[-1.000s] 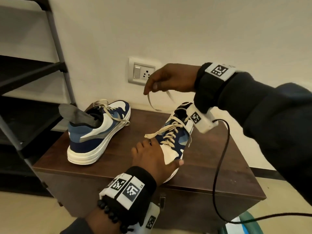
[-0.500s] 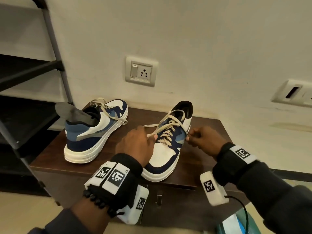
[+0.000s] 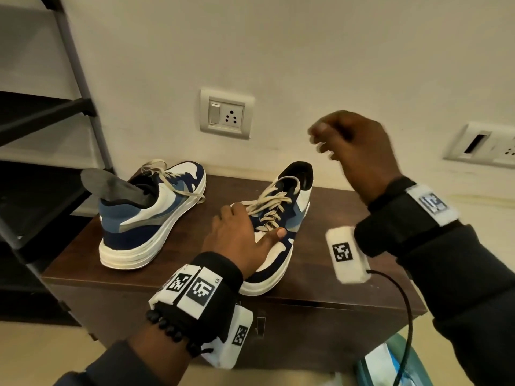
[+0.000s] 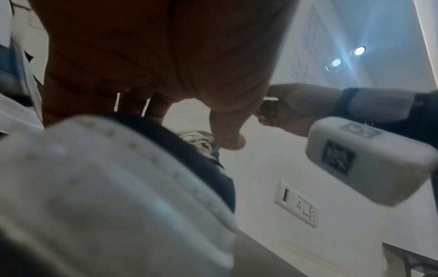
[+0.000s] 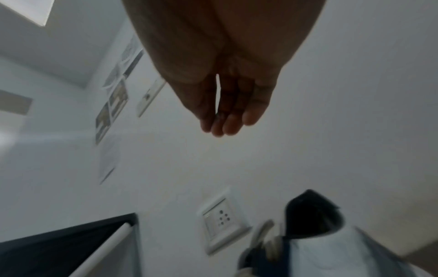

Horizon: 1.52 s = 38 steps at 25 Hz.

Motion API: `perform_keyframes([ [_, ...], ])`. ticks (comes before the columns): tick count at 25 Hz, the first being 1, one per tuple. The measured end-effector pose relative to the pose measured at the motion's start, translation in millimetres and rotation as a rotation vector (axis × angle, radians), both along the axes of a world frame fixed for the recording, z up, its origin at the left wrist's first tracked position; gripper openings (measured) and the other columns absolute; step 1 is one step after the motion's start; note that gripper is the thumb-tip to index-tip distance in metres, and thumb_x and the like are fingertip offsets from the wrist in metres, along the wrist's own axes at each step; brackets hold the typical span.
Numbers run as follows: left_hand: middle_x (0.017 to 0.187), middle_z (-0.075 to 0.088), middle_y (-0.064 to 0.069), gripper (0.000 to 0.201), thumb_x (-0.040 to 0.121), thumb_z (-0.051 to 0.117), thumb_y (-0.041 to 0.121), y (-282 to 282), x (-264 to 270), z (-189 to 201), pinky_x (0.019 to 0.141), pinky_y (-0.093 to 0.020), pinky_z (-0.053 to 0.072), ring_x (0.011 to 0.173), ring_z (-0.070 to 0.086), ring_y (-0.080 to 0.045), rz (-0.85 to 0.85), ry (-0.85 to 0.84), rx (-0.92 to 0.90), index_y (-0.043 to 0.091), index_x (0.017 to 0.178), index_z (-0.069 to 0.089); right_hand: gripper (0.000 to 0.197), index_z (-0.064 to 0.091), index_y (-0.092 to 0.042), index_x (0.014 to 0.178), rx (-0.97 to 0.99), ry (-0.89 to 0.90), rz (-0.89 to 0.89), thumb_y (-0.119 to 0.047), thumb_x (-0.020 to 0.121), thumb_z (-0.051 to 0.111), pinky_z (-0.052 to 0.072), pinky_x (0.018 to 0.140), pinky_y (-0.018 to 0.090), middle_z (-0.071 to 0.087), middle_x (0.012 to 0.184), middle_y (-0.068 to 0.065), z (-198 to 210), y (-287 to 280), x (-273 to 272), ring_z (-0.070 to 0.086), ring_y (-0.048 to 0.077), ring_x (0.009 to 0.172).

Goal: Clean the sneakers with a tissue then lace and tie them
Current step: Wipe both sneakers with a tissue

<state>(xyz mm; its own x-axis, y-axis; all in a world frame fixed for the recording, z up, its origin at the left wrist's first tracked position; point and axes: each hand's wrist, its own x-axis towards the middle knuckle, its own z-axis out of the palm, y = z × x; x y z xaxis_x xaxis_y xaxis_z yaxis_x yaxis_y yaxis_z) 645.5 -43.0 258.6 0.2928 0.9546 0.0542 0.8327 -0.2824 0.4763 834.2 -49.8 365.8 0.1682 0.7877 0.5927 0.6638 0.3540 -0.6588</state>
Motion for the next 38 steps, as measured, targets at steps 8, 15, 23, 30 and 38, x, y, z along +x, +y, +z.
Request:
perform_keyframes([
  [8,0.137,0.037,-0.022,0.105,0.065,0.062,0.074,-6,14,-14,0.103,-0.043,0.038,0.124,0.04,-0.038,-0.048,0.106,0.042,0.003,0.136,0.03,0.038,0.056,-0.001,0.113,-0.215,0.571,-1.357,-0.029,0.094,0.038,0.042,0.085,0.035,0.059,0.113,0.02,-209,-155,161,0.056,0.036,0.105],
  [15,0.132,0.039,-0.021,0.097,0.065,0.06,0.07,-3,16,-17,0.1,-0.046,0.037,0.122,0.041,-0.038,-0.042,0.092,0.093,0.003,0.13,0.035,0.046,0.054,-0.011,0.128,-1.284,0.091,-0.911,-0.019,0.084,0.063,0.044,0.096,0.032,0.058,0.13,0.012,-359,-189,154,0.056,0.029,0.118],
  [23,0.132,0.04,-0.014,0.096,0.06,0.053,0.072,-7,10,-15,0.099,-0.042,0.04,0.121,0.043,-0.032,-0.055,0.07,0.076,0.009,0.13,0.036,0.041,0.047,-0.032,0.129,-1.34,-0.071,-0.769,-0.032,0.087,0.049,0.043,0.097,0.03,0.049,0.127,0.007,-428,-203,154,0.05,0.026,0.119],
  [30,0.139,0.037,-0.012,0.114,0.049,0.043,0.087,-8,10,-8,0.103,-0.044,0.04,0.127,0.04,-0.03,-0.075,0.14,-0.014,0.013,0.134,0.031,0.015,0.063,-0.024,0.103,-1.362,-0.169,-0.691,-0.026,0.091,0.054,0.043,0.08,0.027,0.058,0.104,0.007,-426,-195,157,0.057,0.025,0.109],
  [38,0.144,0.039,-0.008,0.102,0.062,0.066,0.073,-6,8,-13,0.103,-0.045,0.041,0.129,0.042,-0.027,-0.084,0.07,-0.039,0.017,0.137,0.025,0.028,0.061,-0.023,0.072,-1.252,0.079,-0.836,-0.043,0.091,0.055,0.042,0.078,0.025,0.068,0.104,0.008,-401,-202,163,0.061,0.023,0.1],
])
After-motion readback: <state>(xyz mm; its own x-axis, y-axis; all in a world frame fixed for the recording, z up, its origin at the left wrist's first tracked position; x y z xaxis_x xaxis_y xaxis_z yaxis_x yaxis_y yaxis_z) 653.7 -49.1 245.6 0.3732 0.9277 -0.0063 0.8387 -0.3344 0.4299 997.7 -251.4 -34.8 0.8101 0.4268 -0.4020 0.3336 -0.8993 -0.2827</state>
